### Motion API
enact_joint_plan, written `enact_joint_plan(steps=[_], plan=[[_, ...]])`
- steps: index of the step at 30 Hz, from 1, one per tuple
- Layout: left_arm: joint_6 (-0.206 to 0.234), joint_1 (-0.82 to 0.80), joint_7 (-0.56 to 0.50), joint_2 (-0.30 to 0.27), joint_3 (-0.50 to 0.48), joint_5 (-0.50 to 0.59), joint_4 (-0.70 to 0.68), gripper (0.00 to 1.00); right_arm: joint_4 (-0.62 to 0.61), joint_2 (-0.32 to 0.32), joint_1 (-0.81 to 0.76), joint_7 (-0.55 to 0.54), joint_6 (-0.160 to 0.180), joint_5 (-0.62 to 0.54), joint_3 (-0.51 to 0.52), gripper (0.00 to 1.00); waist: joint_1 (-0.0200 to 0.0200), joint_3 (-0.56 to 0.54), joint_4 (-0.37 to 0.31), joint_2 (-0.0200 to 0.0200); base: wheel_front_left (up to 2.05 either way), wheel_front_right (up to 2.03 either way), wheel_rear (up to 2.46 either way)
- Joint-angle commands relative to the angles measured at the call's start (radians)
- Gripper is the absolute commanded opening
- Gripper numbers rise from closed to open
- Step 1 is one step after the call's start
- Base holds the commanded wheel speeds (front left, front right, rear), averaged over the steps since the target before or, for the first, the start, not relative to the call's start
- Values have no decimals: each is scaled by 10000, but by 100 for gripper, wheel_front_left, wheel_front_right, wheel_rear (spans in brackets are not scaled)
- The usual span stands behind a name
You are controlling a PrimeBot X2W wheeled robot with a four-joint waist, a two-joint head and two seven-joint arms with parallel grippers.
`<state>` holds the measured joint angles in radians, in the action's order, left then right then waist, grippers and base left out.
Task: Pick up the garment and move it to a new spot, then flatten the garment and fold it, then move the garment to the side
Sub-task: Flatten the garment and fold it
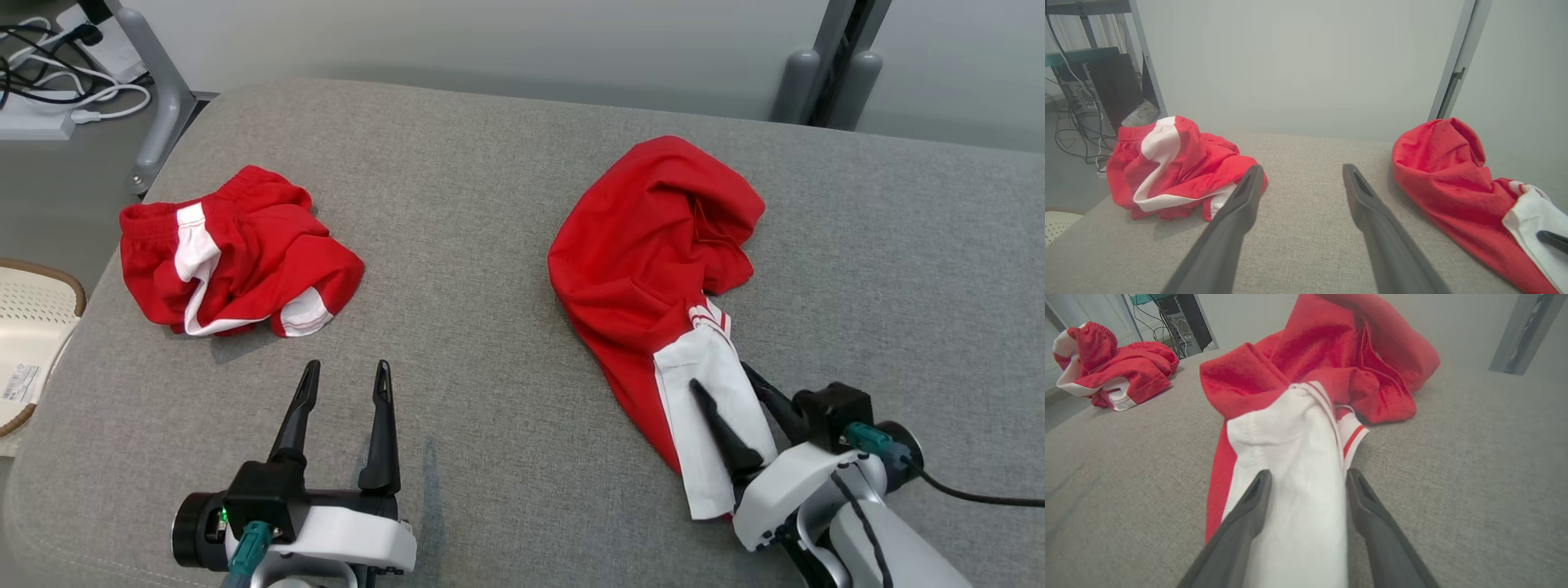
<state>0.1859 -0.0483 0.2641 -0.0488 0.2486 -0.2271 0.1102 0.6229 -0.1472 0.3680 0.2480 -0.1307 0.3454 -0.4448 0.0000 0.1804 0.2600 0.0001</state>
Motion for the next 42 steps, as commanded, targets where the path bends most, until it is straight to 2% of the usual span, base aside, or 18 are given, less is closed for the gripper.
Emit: enact_joint_plan(steps=[1,6,14,18,24,28,32,37,42], plan=[[71,-154,6,-30,-9,-12,12,100,52,-136,172,33,-1,80,-50,0,0,-19,5,-1,0,0,0],[73,30,6,-31,-110,64,48,100,-143,-183,351,188,1,532,-52,0,0,-266,-211,-1,0,0,0],[-28,226,6,-30,-244,154,102,100,-1273,-620,234,182,1,1085,1095,0,0,-971,-928,-1,0,0,0],[-68,463,5,-31,-300,147,135,100,-1449,-1378,730,177,1,1167,1700,0,0,-1345,-1340,-1,0,0,0],[-67,573,6,-33,-197,91,134,100,-1374,-2703,1953,-239,1,325,2850,0,0,-1615,-1673,-1,0,0,0],[1,608,6,-34,-94,50,122,100,-1494,-3150,2922,-491,-1,-363,3732,0,0,-1673,-1701,-1,0,0,0],[17,623,5,-31,-75,-35,91,100,-1985,-2887,3637,-895,-1,-745,3921,0,0,-1628,-1617,-1,0,0,0],[64,555,4,-33,-1,-114,95,100,-2570,-2240,3708,-1264,-1,-827,2921,0,0,-1514,-1412,-1,0,0,0],[93,430,6,-33,93,-194,82,100,-2599,-1640,3546,-1258,-1,-758,2009,0,0,-1408,-1206,-1,0,0,0]])
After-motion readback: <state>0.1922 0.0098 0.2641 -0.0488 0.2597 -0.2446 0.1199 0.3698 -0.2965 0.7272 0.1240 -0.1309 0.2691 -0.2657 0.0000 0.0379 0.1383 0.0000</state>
